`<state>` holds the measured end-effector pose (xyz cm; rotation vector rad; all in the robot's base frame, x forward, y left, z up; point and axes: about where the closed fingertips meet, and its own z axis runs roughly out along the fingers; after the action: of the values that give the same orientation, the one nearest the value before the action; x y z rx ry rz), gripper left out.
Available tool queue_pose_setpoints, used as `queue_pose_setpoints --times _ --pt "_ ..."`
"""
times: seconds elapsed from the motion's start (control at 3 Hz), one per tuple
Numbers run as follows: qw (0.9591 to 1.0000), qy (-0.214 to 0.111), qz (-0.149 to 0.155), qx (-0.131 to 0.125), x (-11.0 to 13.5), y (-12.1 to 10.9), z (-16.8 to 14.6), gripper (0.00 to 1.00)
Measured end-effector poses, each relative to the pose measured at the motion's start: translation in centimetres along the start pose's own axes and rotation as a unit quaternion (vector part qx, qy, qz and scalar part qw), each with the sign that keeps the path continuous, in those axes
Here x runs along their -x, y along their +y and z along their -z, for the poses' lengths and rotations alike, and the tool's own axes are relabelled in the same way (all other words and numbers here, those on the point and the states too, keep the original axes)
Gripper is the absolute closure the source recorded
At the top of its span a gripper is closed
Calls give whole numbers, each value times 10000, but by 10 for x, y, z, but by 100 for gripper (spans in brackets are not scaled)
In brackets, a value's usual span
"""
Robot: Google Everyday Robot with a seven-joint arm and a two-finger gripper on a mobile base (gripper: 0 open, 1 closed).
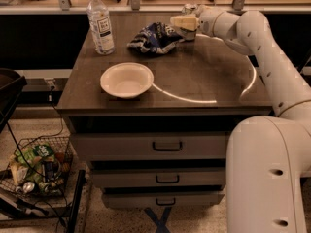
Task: Place 7up can into paper bowl
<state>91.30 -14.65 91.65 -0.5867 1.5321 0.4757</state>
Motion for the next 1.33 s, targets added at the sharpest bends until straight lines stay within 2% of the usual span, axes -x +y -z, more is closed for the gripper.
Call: queue_pose_setpoints --times 0.67,1.0,1.33 --pt "10000 5 -12 42 -2 5 -6 65" --pt "10000 9 -20 71 -3 8 -9 96" --pt "10000 10 -22 81 -3 9 -11 100"
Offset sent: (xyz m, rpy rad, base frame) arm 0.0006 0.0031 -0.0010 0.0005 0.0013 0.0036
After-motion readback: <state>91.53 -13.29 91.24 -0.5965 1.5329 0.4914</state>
